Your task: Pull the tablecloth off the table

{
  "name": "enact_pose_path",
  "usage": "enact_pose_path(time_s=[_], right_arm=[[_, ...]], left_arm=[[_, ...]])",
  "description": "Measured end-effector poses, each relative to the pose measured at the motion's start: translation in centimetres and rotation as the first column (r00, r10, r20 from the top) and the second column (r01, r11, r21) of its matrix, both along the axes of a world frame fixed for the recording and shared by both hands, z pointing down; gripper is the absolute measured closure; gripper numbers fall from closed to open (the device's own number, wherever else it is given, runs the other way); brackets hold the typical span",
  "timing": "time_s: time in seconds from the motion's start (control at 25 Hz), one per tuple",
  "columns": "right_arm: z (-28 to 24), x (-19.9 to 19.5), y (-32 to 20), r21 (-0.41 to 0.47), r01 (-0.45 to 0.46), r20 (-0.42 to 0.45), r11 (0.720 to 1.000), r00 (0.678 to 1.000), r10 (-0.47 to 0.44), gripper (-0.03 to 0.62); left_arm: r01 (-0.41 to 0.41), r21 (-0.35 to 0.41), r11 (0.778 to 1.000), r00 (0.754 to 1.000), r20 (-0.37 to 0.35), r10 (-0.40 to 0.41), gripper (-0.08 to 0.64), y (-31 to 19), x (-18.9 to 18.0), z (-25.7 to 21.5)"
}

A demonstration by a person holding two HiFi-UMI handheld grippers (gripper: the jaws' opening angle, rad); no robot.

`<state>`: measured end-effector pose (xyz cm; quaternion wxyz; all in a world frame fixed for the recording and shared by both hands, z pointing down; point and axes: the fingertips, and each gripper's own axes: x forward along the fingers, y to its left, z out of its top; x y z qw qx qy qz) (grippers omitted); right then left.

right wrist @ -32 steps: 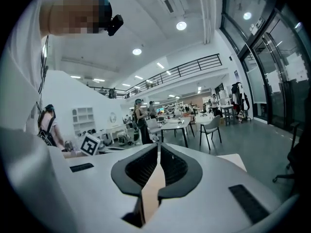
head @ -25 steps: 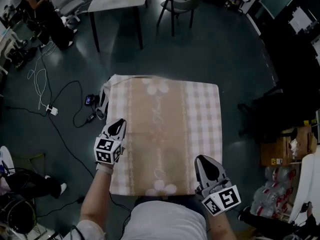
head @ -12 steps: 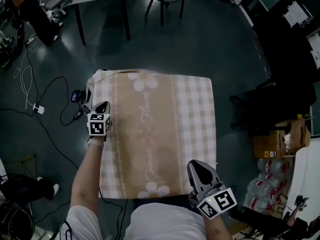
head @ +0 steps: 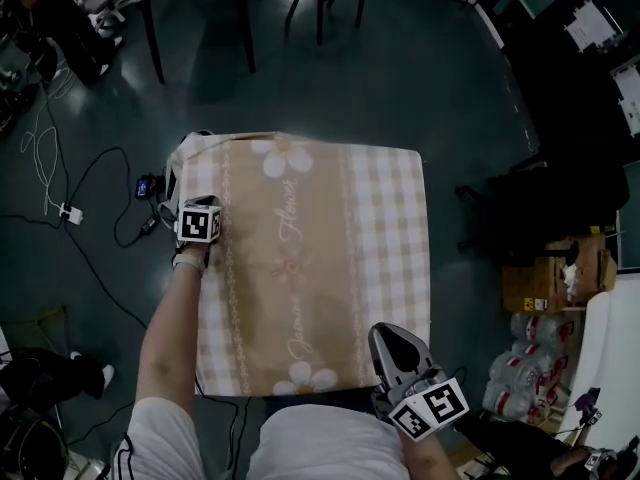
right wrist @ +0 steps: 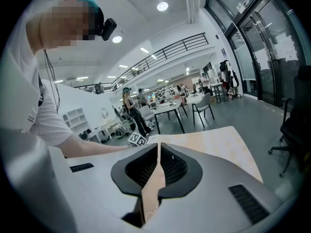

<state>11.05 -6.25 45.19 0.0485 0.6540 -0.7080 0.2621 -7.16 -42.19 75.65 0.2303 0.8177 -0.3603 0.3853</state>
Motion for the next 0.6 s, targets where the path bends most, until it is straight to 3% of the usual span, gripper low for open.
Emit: enact_pose_path(time_s=[0.12,0.24,0.6], right_arm=[[-0.1,-0.5,0.2,0.002,0.001,0.014,1.0,1.0,-0.001,0.561],[0.2,-1.1,0.5,-0.003,0.003,0.02,1.0,1.0,-0.003,0.561],[0.1,-2.6,1.3,0.008,0.022,0.042,1.0,0.999,-0.022,0.561]], left_arm=[[0.033,-0.017,0.999,0.999,-0.028,-0.033,0.549,0.3,-0.2,-0.1],[0.04,-0.081,0.996,0.998,-0.041,-0.044,0.549,1.0,-0.1,0.1],[-0.027,-0.163,0.986,0.999,-0.036,0.021,0.549,5.5,0.1,0.2]])
